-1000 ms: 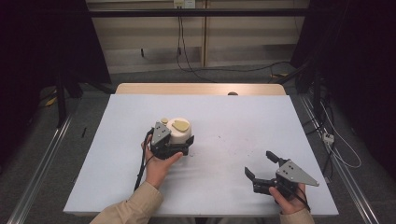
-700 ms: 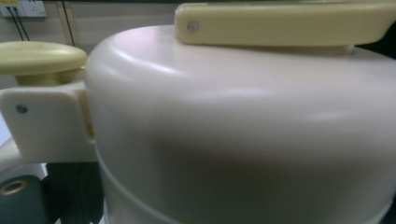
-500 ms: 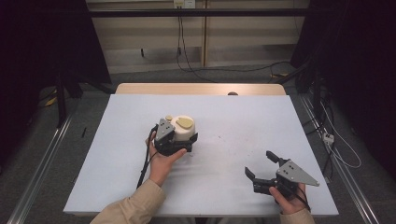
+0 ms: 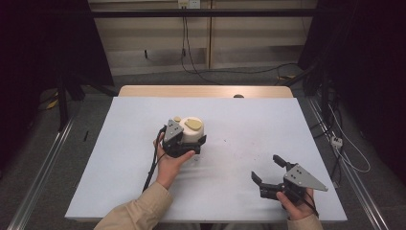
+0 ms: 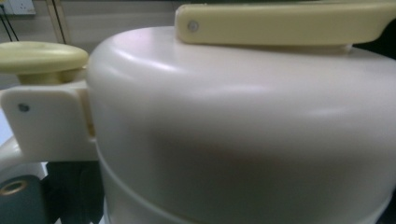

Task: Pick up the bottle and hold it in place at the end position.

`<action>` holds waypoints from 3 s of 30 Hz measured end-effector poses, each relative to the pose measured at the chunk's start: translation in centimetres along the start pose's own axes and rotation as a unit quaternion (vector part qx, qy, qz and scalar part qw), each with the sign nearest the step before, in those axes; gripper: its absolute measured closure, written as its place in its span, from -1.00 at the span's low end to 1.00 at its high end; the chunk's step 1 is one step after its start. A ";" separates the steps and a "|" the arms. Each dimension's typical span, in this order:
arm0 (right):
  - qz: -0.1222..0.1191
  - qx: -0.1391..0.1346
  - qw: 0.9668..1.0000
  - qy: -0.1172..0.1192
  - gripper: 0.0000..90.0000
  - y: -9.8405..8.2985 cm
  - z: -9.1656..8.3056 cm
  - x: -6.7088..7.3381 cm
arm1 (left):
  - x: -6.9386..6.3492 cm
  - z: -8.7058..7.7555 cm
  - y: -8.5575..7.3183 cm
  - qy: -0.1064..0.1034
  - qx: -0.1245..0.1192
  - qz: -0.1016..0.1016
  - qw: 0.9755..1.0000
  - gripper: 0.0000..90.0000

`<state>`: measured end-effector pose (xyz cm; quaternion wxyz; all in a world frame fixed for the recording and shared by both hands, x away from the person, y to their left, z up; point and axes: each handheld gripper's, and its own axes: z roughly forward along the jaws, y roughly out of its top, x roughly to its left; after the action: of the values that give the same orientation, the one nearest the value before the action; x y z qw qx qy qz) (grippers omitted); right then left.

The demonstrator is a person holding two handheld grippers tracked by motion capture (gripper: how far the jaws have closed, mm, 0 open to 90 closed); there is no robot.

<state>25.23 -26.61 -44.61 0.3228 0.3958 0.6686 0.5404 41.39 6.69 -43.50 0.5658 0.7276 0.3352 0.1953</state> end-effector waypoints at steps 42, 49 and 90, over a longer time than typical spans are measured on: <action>0.004 0.000 1.000 0.000 -0.89 0.0 -0.1 -0.1 | -0.6 2.2 1.0 -0.009 0.004 0.003 1.000 -0.87; 0.005 -0.001 1.000 0.001 -0.89 -0.1 -0.1 -0.2 | -0.5 2.6 1.1 -0.008 0.006 0.008 1.000 -0.87; 0.004 -0.002 1.000 0.001 -0.89 -0.1 -0.1 -0.2 | -0.2 4.9 0.3 0.006 0.003 -0.009 1.000 -0.87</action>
<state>25.19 -26.85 -44.65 0.3206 0.3974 0.6663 0.5434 44.56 3.10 -44.61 0.5633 0.7248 0.3462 0.1937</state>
